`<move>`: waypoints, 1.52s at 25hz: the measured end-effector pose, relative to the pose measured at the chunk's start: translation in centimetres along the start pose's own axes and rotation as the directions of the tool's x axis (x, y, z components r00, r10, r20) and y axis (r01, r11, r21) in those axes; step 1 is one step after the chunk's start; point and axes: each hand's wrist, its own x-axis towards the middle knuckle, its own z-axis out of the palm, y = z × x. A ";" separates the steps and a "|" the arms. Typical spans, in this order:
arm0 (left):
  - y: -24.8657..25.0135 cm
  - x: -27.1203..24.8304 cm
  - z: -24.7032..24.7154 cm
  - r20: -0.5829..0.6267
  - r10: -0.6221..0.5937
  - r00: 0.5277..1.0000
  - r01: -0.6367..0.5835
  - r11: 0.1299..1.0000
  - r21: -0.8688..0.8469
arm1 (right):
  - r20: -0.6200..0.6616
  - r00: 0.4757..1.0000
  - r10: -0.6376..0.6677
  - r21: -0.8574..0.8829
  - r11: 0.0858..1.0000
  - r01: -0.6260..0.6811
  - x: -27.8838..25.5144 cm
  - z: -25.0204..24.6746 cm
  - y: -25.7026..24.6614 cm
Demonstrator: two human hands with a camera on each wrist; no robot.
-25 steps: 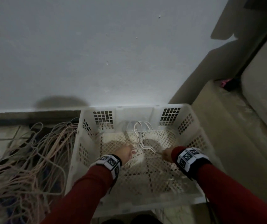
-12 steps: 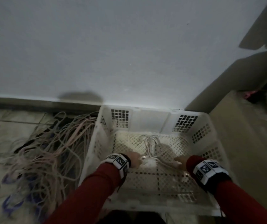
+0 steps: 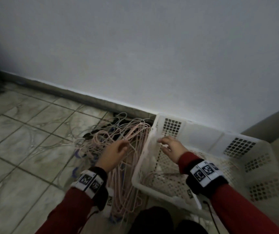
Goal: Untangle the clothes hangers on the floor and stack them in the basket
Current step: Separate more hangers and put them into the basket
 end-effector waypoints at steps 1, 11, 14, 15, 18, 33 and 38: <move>-1.9 -1.4 -1.1 -0.075 -0.076 0.994 0.073 0.997 -0.039 | 0.022 1.000 -0.020 0.012 1.000 0.020 1.2 1.0 -1.8; -13.0 -9.2 3.5 0.240 -0.490 0.838 0.544 0.790 -0.283 | 0.326 0.928 0.179 -0.088 0.983 -0.158 6.8 9.0 -9.8; -12.6 -9.0 4.4 0.140 -0.486 0.863 0.506 0.823 -0.258 | 0.330 0.917 0.224 -0.036 0.974 -0.225 6.5 9.5 -10.4; -12.6 -8.7 4.8 0.053 -0.494 0.868 0.496 0.856 -0.143 | 0.297 0.919 0.261 0.045 0.957 -0.286 6.8 9.7 -10.1; -10.5 -7.7 5.4 -0.008 -0.522 0.853 0.518 0.845 0.132 | 0.153 0.938 0.311 0.282 0.896 -0.343 7.0 10.1 -9.8; -6.4 -6.9 6.7 0.003 -0.393 0.919 0.390 0.911 -0.137 | -0.241 0.965 0.100 0.422 0.907 0.011 1.5 8.9 -8.6; -6.2 -7.2 6.8 -0.034 -0.380 0.924 0.376 0.922 -0.092 | -0.276 0.958 0.080 0.422 0.905 0.046 0.5 9.1 -8.2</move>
